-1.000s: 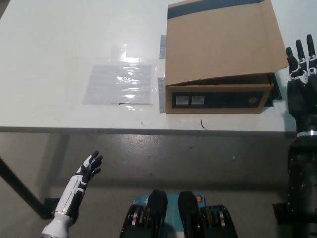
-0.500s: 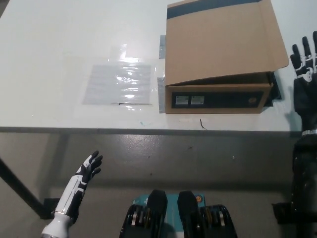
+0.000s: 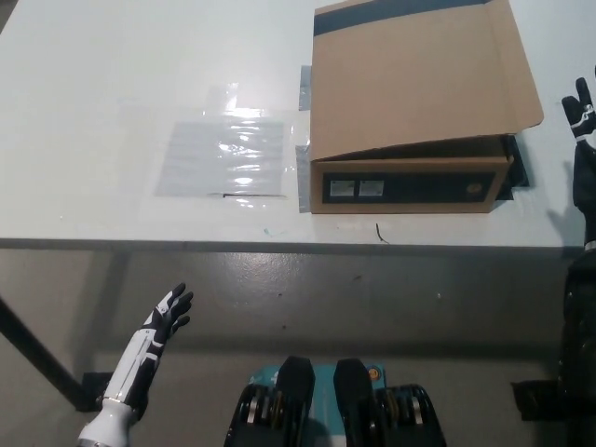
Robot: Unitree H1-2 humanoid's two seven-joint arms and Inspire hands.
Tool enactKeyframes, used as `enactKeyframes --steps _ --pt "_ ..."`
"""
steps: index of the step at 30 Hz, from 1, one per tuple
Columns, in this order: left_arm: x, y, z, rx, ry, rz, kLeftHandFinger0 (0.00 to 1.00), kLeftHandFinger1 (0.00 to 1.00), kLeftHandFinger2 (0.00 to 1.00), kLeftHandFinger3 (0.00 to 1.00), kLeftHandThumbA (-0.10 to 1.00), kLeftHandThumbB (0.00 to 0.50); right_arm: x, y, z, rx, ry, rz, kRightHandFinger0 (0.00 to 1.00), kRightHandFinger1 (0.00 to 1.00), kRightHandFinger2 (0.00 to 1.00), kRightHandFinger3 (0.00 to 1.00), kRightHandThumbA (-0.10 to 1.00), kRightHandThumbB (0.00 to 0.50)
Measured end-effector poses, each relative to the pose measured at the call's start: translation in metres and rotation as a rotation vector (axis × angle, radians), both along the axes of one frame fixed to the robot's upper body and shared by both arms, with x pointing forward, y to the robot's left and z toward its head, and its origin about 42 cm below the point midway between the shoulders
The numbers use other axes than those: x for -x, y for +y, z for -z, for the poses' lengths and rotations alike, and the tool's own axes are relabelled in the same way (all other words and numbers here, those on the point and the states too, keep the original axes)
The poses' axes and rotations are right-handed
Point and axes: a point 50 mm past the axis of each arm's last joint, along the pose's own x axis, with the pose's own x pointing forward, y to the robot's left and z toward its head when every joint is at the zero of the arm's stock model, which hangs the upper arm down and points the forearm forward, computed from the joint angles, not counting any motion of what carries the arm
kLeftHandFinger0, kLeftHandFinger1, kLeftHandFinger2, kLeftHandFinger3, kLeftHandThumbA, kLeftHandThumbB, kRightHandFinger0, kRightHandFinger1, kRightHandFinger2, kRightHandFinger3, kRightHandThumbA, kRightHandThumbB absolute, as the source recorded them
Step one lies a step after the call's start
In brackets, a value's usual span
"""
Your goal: A small storage box is placed at the center of the table and the robot uses its right hand to slide under its lid and push it upwards to open it
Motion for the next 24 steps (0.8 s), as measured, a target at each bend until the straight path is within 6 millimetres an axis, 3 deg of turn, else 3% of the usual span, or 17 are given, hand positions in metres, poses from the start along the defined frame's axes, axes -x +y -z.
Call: enactKeyframes --steps 11,24 --pt "0.0 0.0 0.0 -0.001 -0.001 0.001 1.0 1.0 1.0 1.0 1.0 0.5 -0.007 0.008 0.026 -0.042 0.072 -0.041 1.0 1.0 1.0 1.0 1.0 0.293" --pt "0.0 0.0 0.0 -0.001 -0.001 0.001 1.0 1.0 1.0 1.0 1.0 0.5 -0.009 0.01 0.035 -0.062 0.085 -0.066 1.0 1.0 1.0 1.0 1.0 0.281"
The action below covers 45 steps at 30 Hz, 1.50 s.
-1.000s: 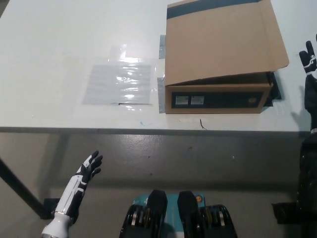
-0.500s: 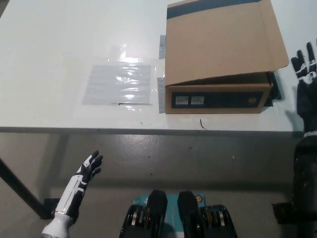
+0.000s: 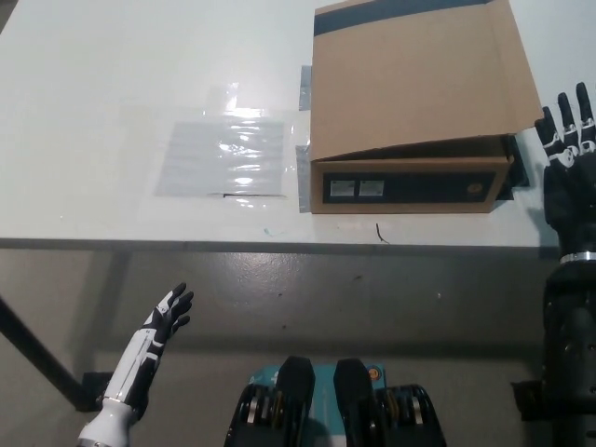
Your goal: A small storage box is placed at the center of the table and the robot uses its right hand to slide under its lid and push it upwards to open it
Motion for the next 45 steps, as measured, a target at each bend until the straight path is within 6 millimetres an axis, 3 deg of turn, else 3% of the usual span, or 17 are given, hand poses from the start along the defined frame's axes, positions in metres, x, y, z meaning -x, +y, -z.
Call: enactKeyframes --steps 4,22,34,35,45 --pt "0.0 0.0 0.0 0.0 0.0 0.001 1.0 1.0 1.0 1.0 1.0 0.5 0.0 0.004 0.0 -0.006 -0.002 -0.005 1.0 1.0 1.0 1.0 1.0 0.3" --pt "-0.001 -0.001 -0.001 -0.002 -0.001 0.011 1.0 1.0 1.0 1.0 1.0 0.5 0.005 0.034 -0.026 -0.014 -0.098 -0.061 1.0 1.0 1.0 1.0 1.0 0.277" --pt "-0.001 -0.001 -0.001 -0.003 -0.001 0.013 1.0 1.0 1.0 1.0 1.0 0.5 0.006 0.05 -0.022 -0.087 -0.075 -0.104 1.0 1.0 1.0 1.0 1.0 0.258" --pt "-0.001 -0.001 -0.001 -0.003 -0.001 0.013 1.0 1.0 1.0 1.0 1.0 0.5 0.006 0.05 -0.022 -0.095 -0.075 -0.106 1.0 1.0 1.0 1.0 1.0 0.289" --pt "-0.002 -0.001 -0.002 -0.003 -0.003 0.019 1.0 1.0 1.0 1.0 1.0 0.5 0.006 0.061 -0.016 -0.224 -0.069 -0.143 1.0 1.0 1.0 1.0 1.0 0.301"
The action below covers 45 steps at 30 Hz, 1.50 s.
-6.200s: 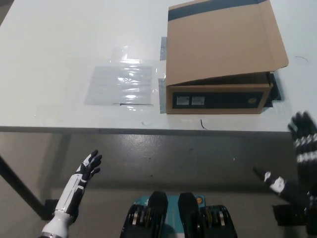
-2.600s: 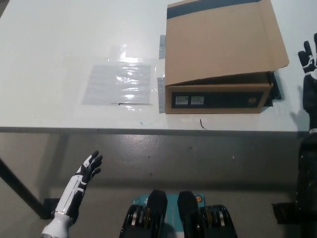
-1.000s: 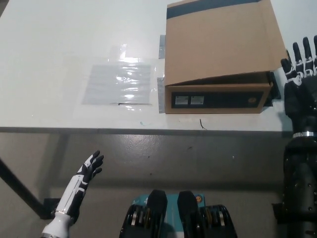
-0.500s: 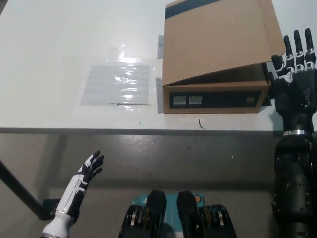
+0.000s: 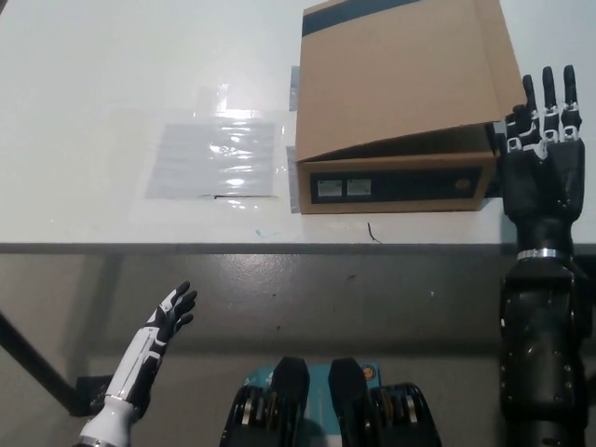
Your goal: A small storage box is placed at the center of the table and the robot uses its right hand to slide under its lid and push it upwards to open it
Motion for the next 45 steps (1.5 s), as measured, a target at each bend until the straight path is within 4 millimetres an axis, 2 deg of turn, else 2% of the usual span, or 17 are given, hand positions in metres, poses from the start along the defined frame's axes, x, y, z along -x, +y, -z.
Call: enactKeyframes --steps 9,19,29,36,39,45 --pt "-0.001 0.0 -0.001 0.0 -0.002 0.001 1.0 1.0 1.0 1.0 1.0 0.5 -0.006 0.008 -0.005 -0.146 -0.001 -0.025 1.0 1.0 1.0 1.0 1.0 0.326" --pt "-0.002 0.0 -0.001 0.0 -0.004 0.001 1.0 1.0 1.0 1.0 1.0 0.5 -0.015 0.012 -0.015 -0.309 -0.001 -0.082 1.0 1.0 1.0 1.0 1.0 0.326" --pt "-0.002 0.0 -0.001 -0.001 -0.004 0.001 1.0 1.0 1.0 1.0 1.0 0.5 -0.018 0.017 -0.021 -0.378 0.005 -0.121 1.0 1.0 1.0 1.0 1.0 0.318" --pt "-0.003 0.0 -0.002 -0.001 -0.008 0.002 1.0 1.0 1.0 1.0 1.0 0.5 -0.018 0.038 -0.022 -0.419 0.039 -0.182 1.0 1.0 1.0 1.0 1.0 0.315" --pt "-0.004 0.0 -0.003 -0.001 -0.011 0.002 1.0 1.0 1.0 1.0 1.0 0.5 -0.02 0.045 -0.027 -0.427 0.044 -0.198 1.0 1.0 1.0 1.0 1.0 0.31" --pt "-0.004 0.0 -0.004 -0.002 -0.012 0.003 1.0 1.0 1.0 1.0 1.0 0.5 -0.021 0.046 -0.042 -0.419 0.012 -0.211 1.0 1.0 1.0 1.0 1.0 0.316"
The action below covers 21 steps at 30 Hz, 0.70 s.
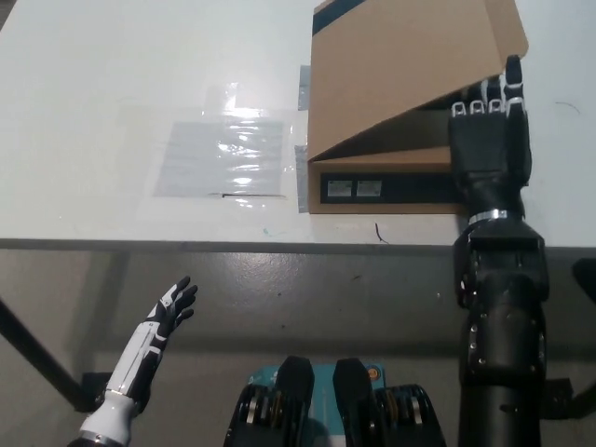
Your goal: A small storage box is placed at the center of the table and the robot uses its right hand to slide under its lid and push it upwards to open it
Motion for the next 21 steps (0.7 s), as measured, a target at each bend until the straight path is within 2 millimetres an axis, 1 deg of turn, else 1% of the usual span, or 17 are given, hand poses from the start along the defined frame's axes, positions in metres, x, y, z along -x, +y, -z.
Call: enactKeyframes --steps 2,5,7,9,11,14,17,20,21 --pt "0.0 0.0 0.0 0.0 0.0 0.0 1.0 1.0 1.0 1.0 1.0 0.5 0.001 0.001 -0.006 0.004 -0.015 -0.001 1.0 1.0 1.0 1.0 1.0 0.313" --pt "0.0 0.0 0.0 -0.002 -0.001 0.001 1.0 1.0 1.0 1.0 1.0 0.5 0.0 0.005 -0.016 0.013 -0.037 -0.009 1.0 1.0 1.0 1.0 1.0 0.33" --pt "0.0 0.0 -0.001 -0.003 -0.002 0.001 1.0 1.0 1.0 1.0 1.0 0.5 0.0 0.01 -0.026 0.022 -0.062 -0.019 1.0 1.0 1.0 1.0 1.0 0.331" --pt "0.0 0.0 -0.001 -0.003 -0.002 0.001 1.0 1.0 1.0 1.0 1.0 0.5 -0.002 0.017 -0.036 0.036 -0.087 -0.038 1.0 1.0 1.0 1.0 1.0 0.328" --pt "0.0 0.0 -0.001 -0.003 -0.003 0.002 1.0 1.0 1.0 1.0 1.0 0.5 -0.002 0.023 -0.041 0.05 -0.1 -0.05 1.0 1.0 1.0 1.0 1.0 0.313" --pt "-0.001 0.0 -0.001 -0.005 -0.004 0.002 1.0 1.0 1.0 1.0 1.0 0.5 -0.004 0.037 -0.05 0.073 -0.117 -0.075 1.0 1.0 1.0 1.0 1.0 0.313" --pt "-0.002 -0.001 -0.002 -0.006 -0.006 0.003 1.0 1.0 1.0 1.0 1.0 0.5 -0.006 0.048 -0.052 0.092 -0.12 -0.102 1.0 1.0 1.0 1.0 1.0 0.307" --pt "-0.002 -0.001 -0.002 -0.006 -0.008 0.004 1.0 1.0 1.0 1.0 1.0 0.5 -0.009 0.06 -0.045 0.108 -0.102 -0.133 1.0 1.0 1.0 1.0 1.0 0.302" --pt "-0.002 -0.001 -0.002 -0.006 -0.008 0.004 1.0 1.0 1.0 1.0 1.0 0.5 -0.009 0.064 -0.042 0.115 -0.091 -0.142 1.0 1.0 1.0 1.0 1.0 0.293"
